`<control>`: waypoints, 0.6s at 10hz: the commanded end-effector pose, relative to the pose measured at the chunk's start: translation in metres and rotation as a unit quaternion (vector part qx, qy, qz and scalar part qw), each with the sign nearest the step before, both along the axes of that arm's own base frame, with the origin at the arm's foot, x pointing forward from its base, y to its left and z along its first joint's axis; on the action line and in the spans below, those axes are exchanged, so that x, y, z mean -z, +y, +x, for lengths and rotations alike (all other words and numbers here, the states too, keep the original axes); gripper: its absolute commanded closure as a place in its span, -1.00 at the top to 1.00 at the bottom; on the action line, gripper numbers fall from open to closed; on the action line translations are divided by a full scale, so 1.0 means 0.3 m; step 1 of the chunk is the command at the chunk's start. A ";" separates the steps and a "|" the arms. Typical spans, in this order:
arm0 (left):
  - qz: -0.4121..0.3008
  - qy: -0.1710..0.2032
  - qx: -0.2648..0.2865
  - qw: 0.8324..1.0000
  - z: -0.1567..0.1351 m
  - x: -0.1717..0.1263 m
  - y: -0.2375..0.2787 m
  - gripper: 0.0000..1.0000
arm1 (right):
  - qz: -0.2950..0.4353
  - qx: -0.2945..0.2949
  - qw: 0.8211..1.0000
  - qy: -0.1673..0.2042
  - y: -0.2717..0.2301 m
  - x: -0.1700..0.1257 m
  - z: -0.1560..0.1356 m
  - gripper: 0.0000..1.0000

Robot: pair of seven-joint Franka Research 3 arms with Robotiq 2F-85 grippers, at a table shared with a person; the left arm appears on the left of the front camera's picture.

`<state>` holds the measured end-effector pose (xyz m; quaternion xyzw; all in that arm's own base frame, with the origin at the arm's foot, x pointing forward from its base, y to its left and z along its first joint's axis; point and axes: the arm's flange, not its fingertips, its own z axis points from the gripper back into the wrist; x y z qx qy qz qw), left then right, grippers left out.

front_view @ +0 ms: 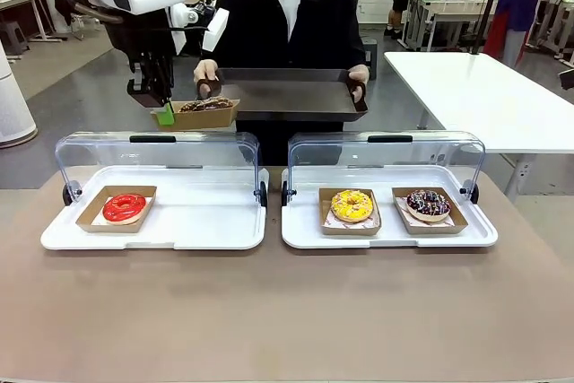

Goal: Provide the desired donut to the person.
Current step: Place the picked Paper togo box onto the Handle tray extended by the person.

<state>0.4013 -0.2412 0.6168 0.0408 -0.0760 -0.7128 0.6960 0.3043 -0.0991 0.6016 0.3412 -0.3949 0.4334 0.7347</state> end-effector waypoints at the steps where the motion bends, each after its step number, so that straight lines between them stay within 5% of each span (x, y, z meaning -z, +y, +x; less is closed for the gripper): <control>1: 0.000 -0.003 0.000 1.000 -0.009 -0.008 0.002 -1.00 | 0.007 -0.004 1.000 -0.007 0.001 -0.003 0.005 1.00; 6: 0.000 0.000 0.000 1.000 0.000 0.000 0.000 -0.98 | 0.007 -0.004 1.000 -0.007 0.001 -0.003 0.005 1.00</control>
